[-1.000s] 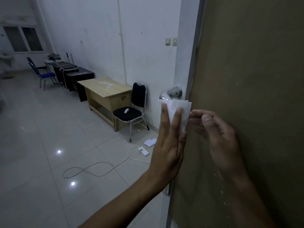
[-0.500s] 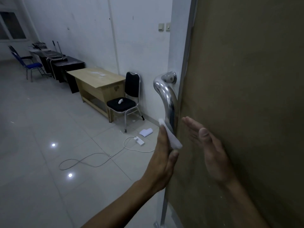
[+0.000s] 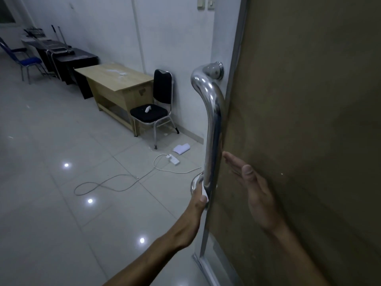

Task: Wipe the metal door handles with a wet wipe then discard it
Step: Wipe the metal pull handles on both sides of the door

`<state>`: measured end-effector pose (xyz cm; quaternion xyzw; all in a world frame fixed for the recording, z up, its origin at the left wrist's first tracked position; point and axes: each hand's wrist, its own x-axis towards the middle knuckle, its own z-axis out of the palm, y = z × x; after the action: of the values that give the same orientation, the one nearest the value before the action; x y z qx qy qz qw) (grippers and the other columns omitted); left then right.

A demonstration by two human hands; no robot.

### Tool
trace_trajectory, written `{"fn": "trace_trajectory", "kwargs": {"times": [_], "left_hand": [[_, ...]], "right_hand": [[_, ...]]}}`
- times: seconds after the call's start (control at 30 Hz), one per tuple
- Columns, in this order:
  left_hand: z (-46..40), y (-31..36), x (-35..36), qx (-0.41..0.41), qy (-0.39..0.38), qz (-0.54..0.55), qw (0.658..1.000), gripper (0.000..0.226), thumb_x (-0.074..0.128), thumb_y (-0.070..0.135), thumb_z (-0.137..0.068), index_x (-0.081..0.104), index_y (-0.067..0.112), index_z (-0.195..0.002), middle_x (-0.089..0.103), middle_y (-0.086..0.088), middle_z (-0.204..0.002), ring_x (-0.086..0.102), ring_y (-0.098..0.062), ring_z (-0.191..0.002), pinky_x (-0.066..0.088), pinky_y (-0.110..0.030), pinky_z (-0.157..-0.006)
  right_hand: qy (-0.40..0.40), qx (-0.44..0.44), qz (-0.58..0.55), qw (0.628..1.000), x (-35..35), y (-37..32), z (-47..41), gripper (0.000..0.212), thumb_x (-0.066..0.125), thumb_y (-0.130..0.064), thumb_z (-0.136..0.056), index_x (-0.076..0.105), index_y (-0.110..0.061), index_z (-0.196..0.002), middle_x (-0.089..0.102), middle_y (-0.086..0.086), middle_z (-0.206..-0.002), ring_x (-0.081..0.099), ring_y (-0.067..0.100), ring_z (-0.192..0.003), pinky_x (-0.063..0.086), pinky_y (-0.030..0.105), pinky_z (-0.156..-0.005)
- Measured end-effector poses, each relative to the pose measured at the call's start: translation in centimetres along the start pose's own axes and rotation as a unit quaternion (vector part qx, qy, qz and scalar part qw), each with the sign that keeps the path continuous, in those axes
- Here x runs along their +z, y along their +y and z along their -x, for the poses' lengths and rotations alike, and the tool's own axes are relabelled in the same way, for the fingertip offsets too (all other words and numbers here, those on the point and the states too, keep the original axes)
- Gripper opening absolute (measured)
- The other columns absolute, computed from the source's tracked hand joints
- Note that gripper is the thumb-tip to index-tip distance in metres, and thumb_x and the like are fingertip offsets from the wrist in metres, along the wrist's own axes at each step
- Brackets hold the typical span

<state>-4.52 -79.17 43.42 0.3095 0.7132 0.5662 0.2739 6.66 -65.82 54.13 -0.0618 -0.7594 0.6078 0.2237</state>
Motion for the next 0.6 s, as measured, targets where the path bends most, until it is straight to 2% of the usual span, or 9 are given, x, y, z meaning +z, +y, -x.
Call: {"fn": "trace_trajectory", "kwargs": {"times": [0.03, 0.07, 0.17, 0.2, 0.27, 0.33, 0.4, 0.47, 0.6], "left_hand": [[1.9, 1.4, 1.2, -0.001, -0.011, 0.003, 1.0, 0.074, 0.021, 0.078, -0.082, 0.015, 0.043, -0.147, 0.019, 0.045, -0.143, 0.026, 0.027, -0.126, 0.028, 0.008, -0.087], [3.5, 1.9, 1.6, 0.029, -0.026, 0.004, 0.999, 0.07, 0.018, 0.08, -0.082, 0.009, 0.051, -0.145, 0.015, 0.05, -0.14, 0.018, 0.03, -0.127, 0.023, 0.01, -0.089], [2.4, 0.3, 0.9, 0.042, -0.053, -0.058, 0.996, 0.047, 0.018, 0.075, -0.087, 0.015, 0.069, -0.134, 0.018, 0.057, -0.134, 0.02, 0.028, -0.127, 0.022, 0.006, -0.095], [2.1, -0.3, 0.5, 0.047, -0.054, -0.09, 0.993, 0.038, 0.019, 0.065, -0.094, 0.02, 0.069, -0.132, 0.022, 0.055, -0.133, 0.022, 0.027, -0.127, 0.022, 0.002, -0.099], [1.6, -2.2, -0.4, 0.08, -0.055, -0.187, 0.978, 0.04, 0.015, 0.048, -0.102, 0.025, 0.055, -0.14, 0.021, 0.043, -0.144, 0.019, 0.021, -0.133, 0.02, -0.014, -0.111], [0.8, -4.4, -1.4, 0.1, -0.055, -0.293, 0.949, 0.053, 0.007, 0.049, -0.098, 0.008, 0.043, -0.15, 0.005, 0.024, -0.158, 0.003, 0.009, -0.144, 0.007, -0.027, -0.121], [-0.7, -5.9, -2.3, 0.098, -0.055, -0.364, 0.924, 0.055, 0.001, 0.049, -0.095, -0.002, 0.04, -0.149, -0.007, 0.021, -0.158, -0.008, 0.006, -0.145, 0.0, -0.031, -0.123], [-1.9, -6.1, -2.6, 0.101, -0.048, -0.387, 0.915, 0.054, 0.0, 0.048, -0.095, -0.004, 0.041, -0.148, -0.013, 0.024, -0.155, -0.011, 0.007, -0.144, -0.001, -0.032, -0.123], [-2.7, -6.6, -2.5, 0.108, -0.012, -0.33, 0.938, 0.051, 0.005, 0.046, -0.098, -0.003, 0.044, -0.148, -0.013, 0.027, -0.155, -0.009, 0.004, -0.146, 0.002, -0.029, -0.122]], "right_hand": [[-0.001, 0.006, 0.003, 1.0, 0.1, 0.4, 0.1, 0.059, 0.029, -0.058, -0.092, 0.049, -0.027, -0.139, 0.051, -0.017, -0.143, 0.043, 0.0, -0.134, 0.033, 0.038, -0.116], [-0.003, 0.014, 0.004, 1.0, 0.2, 0.9, 0.2, 0.06, 0.029, -0.059, -0.091, 0.049, -0.028, -0.139, 0.051, -0.017, -0.143, 0.043, 0.001, -0.134, 0.033, 0.04, -0.116], [-0.009, 0.033, 0.004, 0.999, 0.3, 2.0, 0.6, 0.063, 0.029, -0.063, -0.09, 0.05, -0.029, -0.139, 0.051, -0.016, -0.143, 0.044, 0.001, -0.134, 0.034, 0.043, -0.116], [-0.009, 0.04, 0.003, 0.999, 0.4, 2.3, 0.7, 0.063, 0.029, -0.064, -0.089, 0.05, -0.03, -0.138, 0.052, -0.017, -0.142, 0.044, 0.0, -0.133, 0.034, 0.042, -0.116], [-0.007, 0.053, -0.004, 0.999, 0.5, 2.7, 0.8, 0.064, 0.028, -0.067, -0.087, 0.051, -0.032, -0.136, 0.053, -0.018, -0.141, 0.045, -0.002, -0.132, 0.035, 0.04, -0.115], [-0.005, 0.059, -0.006, 0.998, 0.7, 3.1, 0.8, 0.064, 0.029, -0.07, -0.086, 0.052, -0.034, -0.133, 0.054, -0.018, -0.139, 0.047, -0.001, -0.131, 0.036, 0.04, -0.115], [-0.003, 0.068, -0.003, 0.998, 0.8, 3.5, 0.7, 0.06, 0.028, -0.067, -0.087, 0.053, -0.035, -0.131, 0.055, -0.019, -0.138, 0.048, -0.001, -0.13, 0.037, 0.039, -0.114], [0.0, 0.074, -0.004, 0.997, 0.8, 3.8, 0.7, 0.058, 0.026, -0.065, -0.087, 0.053, -0.037, -0.131, 0.055, -0.021, -0.137, 0.048, -0.002, -0.129, 0.038, 0.035, -0.113], [0.008, 0.085, -0.016, 0.996, 0.8, 4.1, 0.9, 0.048, 0.025, -0.055, -0.095, 0.053, -0.038, -0.129, 0.055, -0.032, -0.13, 0.049, -0.006, -0.126, 0.04, 0.017, -0.107]]}}
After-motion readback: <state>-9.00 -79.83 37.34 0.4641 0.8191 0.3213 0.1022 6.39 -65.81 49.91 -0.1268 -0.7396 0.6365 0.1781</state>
